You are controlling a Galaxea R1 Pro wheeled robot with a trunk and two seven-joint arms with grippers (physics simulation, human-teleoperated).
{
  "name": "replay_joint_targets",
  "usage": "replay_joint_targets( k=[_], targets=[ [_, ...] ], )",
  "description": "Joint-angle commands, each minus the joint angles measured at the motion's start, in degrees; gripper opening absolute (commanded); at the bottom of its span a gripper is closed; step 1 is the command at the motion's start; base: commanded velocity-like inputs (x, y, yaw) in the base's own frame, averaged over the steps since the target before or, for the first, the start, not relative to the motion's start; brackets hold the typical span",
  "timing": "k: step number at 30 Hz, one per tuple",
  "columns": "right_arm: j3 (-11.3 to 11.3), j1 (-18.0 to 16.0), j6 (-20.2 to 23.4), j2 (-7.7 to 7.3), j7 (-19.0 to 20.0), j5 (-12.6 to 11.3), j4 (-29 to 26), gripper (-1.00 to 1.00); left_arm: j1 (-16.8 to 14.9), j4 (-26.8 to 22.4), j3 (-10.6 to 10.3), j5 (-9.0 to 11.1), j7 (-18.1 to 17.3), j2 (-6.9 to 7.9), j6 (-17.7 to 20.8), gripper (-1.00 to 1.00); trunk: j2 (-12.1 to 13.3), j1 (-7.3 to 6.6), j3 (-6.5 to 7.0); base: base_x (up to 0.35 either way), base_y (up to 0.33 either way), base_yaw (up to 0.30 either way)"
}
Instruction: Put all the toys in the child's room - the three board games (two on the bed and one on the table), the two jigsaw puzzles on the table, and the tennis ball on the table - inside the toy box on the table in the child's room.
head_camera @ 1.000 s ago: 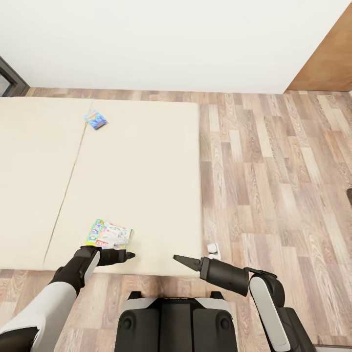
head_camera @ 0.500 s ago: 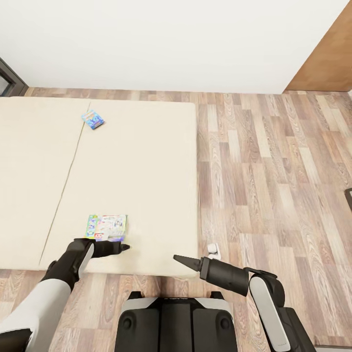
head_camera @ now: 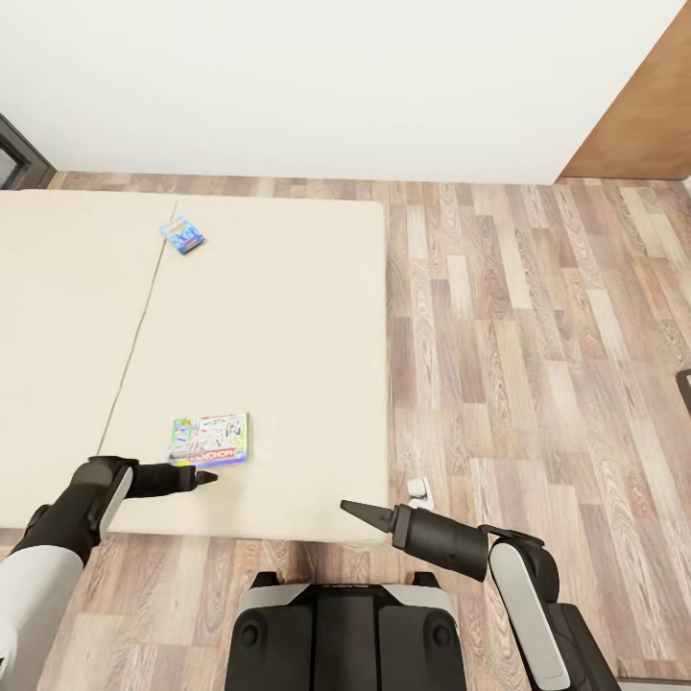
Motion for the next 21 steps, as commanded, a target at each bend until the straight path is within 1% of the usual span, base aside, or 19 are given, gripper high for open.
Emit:
replay_joint_targets(
  k=[1,5,10,15,21],
  targets=[
    [-0.06,-0.03,0.26,0.03,0.19,0.19,-0.02,1.0,-0.02,-0.04,0.1,-0.38,-0.55,0.04,0.27,1.0,-0.09,0.03,-0.06,0.0,0.0,0.0],
    [-0.06,-0.03,0.26,0.03,-0.06,0.19,-0.02,1.0,0.0,0.02,-0.12,-0.38,-0.86,0.23,-0.36,1.0,-0.09,0.03,-0.06,0.0,0.0,0.0],
    [-0.06,-0.03,0.26,0.03,-0.16,0.19,-0.02,1.0,0.05,0.67,0.44,0.03,-0.84,0.89,-2.82,1.0,-0.09,0.03,-0.06,0.0,0.0,0.0],
    [-0.06,-0.03,0.26,0.03,-0.19,0.22,-0.02,1.0,0.06,1.23,0.7,0.12,-0.75,1.17,-3.31,1.0,-0.09,0.03,-0.06,0.0,0.0,0.0],
    [-0.06,-0.03,0.2,0.03,-0.74,0.27,-0.02,1.0,0.07,1.4,1.83,0.06,-0.28,1.22,-3.63,1.0,-0.09,0.03,-0.06,0.0,0.0,0.0]
  ],
)
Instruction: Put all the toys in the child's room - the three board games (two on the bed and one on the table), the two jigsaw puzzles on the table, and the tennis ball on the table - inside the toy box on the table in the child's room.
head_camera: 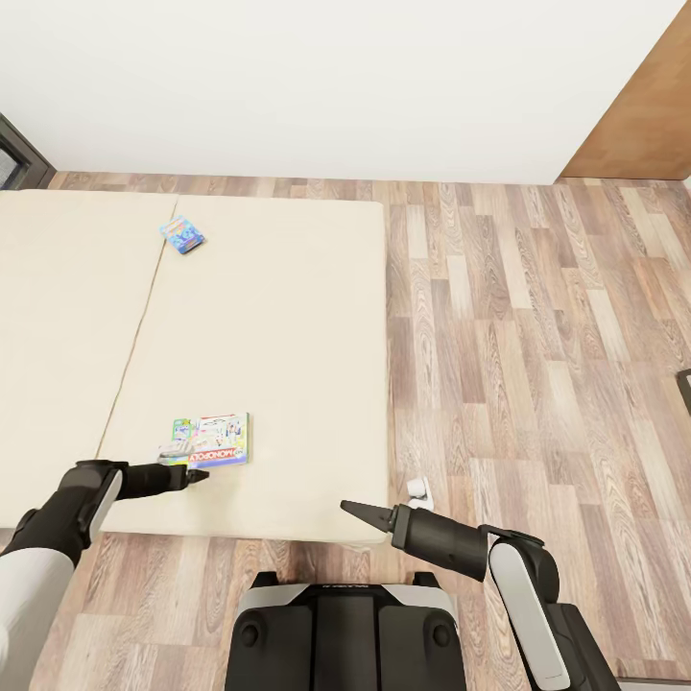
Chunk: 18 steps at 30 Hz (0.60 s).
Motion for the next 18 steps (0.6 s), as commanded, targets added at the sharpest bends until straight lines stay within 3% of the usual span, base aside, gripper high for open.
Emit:
replay_joint_targets(
  k=[1,18],
  targets=[
    [-0.06,-0.03,0.27,0.05,0.0,0.19,-0.02,1.0,-0.02,-0.04,0.43,-0.36,-0.35,-0.04,0.27,1.0,-0.09,0.03,-0.06,0.005,0.0,0.0],
    [-0.06,-0.03,0.25,0.11,-0.67,0.18,-0.02,1.0,-0.02,0.04,1.04,-0.73,0.17,0.19,-0.38,1.0,-0.09,0.03,-0.06,0.057,0.082,0.0]
  ],
)
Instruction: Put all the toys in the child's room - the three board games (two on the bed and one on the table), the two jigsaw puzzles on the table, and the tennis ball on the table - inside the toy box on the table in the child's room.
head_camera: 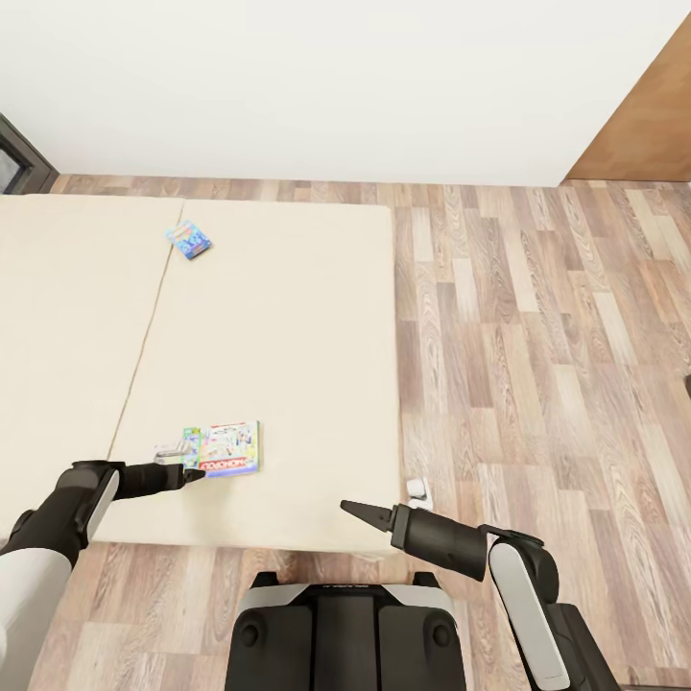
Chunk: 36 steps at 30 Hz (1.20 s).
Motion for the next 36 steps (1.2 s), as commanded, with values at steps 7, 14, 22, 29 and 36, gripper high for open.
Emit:
replay_joint_targets(
  k=[7,14,22,29,36],
  targets=[
    [-0.06,-0.03,0.28,0.04,0.26,0.16,-0.02,1.0,0.02,0.03,0.23,-0.41,-0.41,0.15,0.07,1.0,-0.09,0.03,-0.06,0.003,0.14,0.0],
    [-0.06,-0.03,0.28,0.04,0.26,0.15,-0.02,1.0,0.06,0.06,0.21,-0.42,-0.4,0.22,-0.06,1.0,-0.09,0.03,-0.06,0.0,0.073,0.0],
    [-0.06,-0.03,0.23,0.04,0.23,0.2,-0.02,1.0,0.06,0.06,0.14,-0.42,-0.4,0.13,-0.1,1.0,-0.09,0.03,-0.06,0.057,0.007,0.0],
    [-0.06,-0.03,0.2,0.04,0.18,0.2,-0.02,1.0,0.06,0.05,-0.02,-0.45,-0.4,-0.09,-0.11,1.0,-0.09,0.03,-0.06,0.19,0.001,0.0],
    [-0.06,-0.03,0.22,0.04,0.19,0.2,-0.02,1.0,0.06,0.06,-0.09,-0.44,-0.4,-0.2,-0.99,1.0,-0.09,0.03,-0.06,0.033,0.0,0.0]
  ],
)
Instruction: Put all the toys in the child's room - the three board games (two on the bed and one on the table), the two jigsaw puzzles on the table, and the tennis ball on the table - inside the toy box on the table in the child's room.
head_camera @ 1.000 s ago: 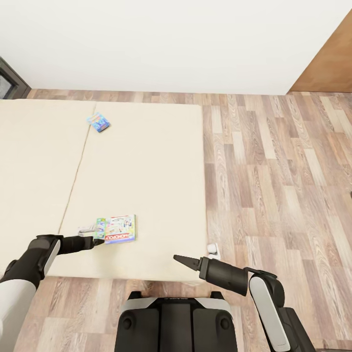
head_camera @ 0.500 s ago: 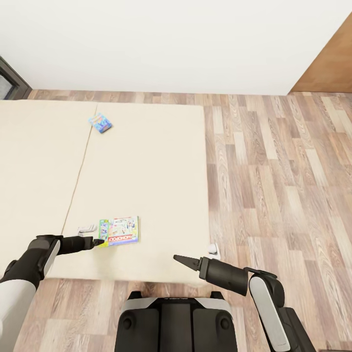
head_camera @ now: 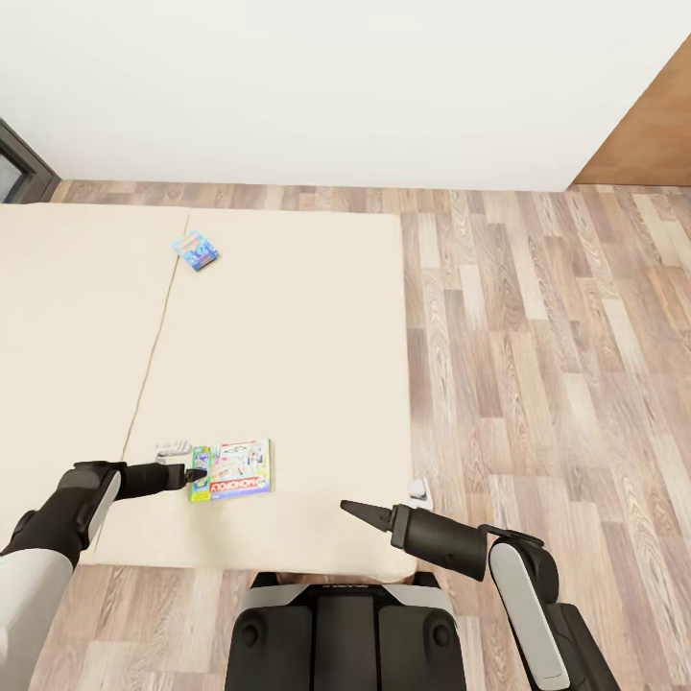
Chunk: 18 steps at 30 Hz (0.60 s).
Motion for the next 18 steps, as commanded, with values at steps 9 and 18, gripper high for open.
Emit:
replay_joint_targets(
  k=[9,18],
  targets=[
    [-0.06,-0.03,0.28,0.03,0.26,0.2,-0.02,1.0,-0.03,-0.06,0.28,-0.36,-0.44,-0.04,0.02,1.0,-0.09,0.03,-0.06,0.082,0.026,0.0],
    [-0.06,-0.03,0.27,0.03,0.24,0.2,-0.02,1.0,-0.02,-0.06,0.16,-0.38,-0.29,-0.19,-0.07,1.0,-0.09,0.03,-0.06,0.108,0.043,0.0]
  ],
)
